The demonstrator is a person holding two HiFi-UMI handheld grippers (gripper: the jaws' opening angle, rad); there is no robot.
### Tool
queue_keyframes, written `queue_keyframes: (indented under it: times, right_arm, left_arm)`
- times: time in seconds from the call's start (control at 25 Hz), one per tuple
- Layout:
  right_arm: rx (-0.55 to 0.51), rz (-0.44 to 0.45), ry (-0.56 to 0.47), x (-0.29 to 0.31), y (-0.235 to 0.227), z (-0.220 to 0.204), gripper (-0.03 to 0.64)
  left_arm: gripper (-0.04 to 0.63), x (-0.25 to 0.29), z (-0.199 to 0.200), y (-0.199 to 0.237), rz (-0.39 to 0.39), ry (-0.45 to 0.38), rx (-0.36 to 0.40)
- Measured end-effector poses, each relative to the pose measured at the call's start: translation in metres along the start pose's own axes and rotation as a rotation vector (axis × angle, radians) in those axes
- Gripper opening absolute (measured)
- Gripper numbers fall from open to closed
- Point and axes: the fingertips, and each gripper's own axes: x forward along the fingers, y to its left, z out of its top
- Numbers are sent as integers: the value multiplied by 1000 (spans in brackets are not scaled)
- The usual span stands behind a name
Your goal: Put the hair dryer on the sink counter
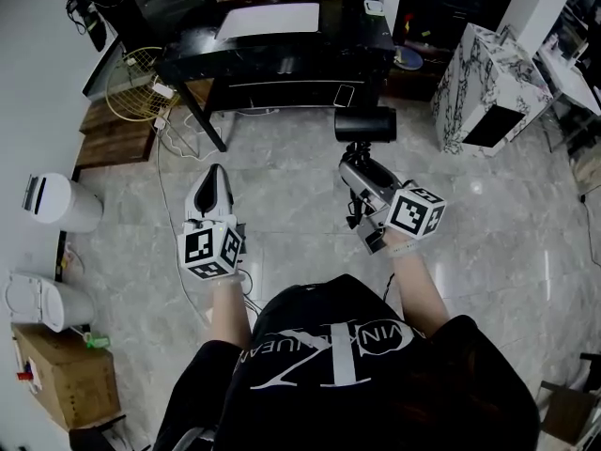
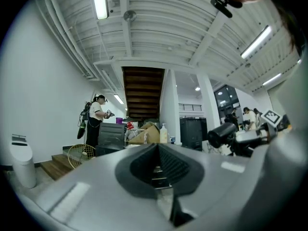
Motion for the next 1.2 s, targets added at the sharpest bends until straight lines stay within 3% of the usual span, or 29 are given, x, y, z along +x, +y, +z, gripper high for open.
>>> queue_keyframes:
  times: [0.56,1.2]
  right_arm:
    - [29,-45,-16,-24,-50,21,273]
    - [51,-108,-53,92,-134,84,273]
  left_arm:
    - [0,40,-15,-48,-50,51,4]
    - [0,217,-19,-19,-140,51,-16]
